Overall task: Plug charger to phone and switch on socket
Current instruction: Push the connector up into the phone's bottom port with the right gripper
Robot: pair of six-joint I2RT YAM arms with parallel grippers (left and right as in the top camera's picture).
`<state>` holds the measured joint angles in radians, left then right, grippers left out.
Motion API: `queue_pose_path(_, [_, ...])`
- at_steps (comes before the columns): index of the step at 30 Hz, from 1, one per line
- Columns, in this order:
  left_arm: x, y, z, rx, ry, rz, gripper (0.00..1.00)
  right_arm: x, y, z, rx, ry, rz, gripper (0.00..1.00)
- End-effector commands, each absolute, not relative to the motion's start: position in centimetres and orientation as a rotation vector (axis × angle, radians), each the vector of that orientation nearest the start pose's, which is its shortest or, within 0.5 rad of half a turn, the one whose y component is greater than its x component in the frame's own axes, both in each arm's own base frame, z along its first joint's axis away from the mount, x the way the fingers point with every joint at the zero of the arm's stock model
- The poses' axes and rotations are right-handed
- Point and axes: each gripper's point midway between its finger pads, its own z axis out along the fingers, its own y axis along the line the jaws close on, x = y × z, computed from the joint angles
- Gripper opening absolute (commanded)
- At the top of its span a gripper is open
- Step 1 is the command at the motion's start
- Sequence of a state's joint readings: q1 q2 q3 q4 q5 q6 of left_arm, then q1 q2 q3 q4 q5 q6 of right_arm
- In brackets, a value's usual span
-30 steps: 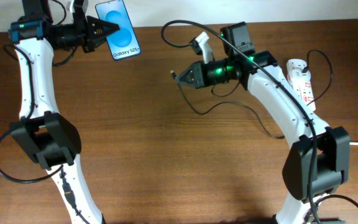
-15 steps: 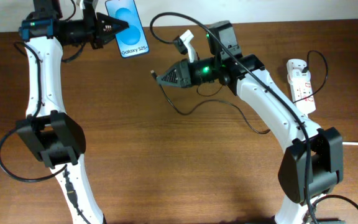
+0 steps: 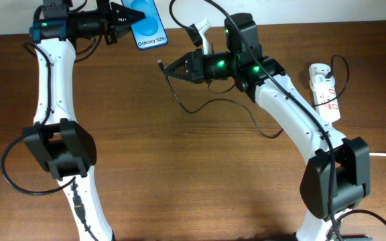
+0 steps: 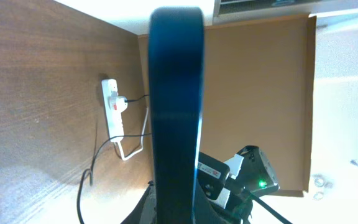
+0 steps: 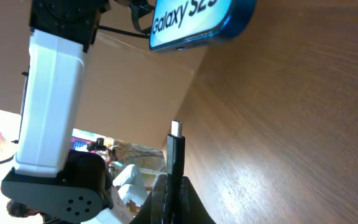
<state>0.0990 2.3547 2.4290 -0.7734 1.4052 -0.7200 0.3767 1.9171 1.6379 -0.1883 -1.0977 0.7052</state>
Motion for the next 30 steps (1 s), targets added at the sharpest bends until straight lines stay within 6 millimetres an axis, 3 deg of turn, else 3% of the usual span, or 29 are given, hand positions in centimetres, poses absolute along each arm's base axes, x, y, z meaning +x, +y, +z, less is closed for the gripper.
queue_pose_path(1, [53.8, -11.5, 31.4, -0.113, 2.169, -1.95, 0.0, 40.6, 32.8, 29.4, -0.439, 2.153, 1.773, 0.04])
queue_pose_path(10, [53.7, -11.8, 31.5, -0.104, 2.171, -1.955, 0.0, 42.0, 32.7, 29.5, -0.36, 2.142, 1.723, 0.04])
queue_pose_path(30, [52.7, -13.2, 32.1, 0.028, 2.14, -1.995, 0.0, 42.8, 32.6, 29.9, -0.343, 2.114, 1.692, 0.04])
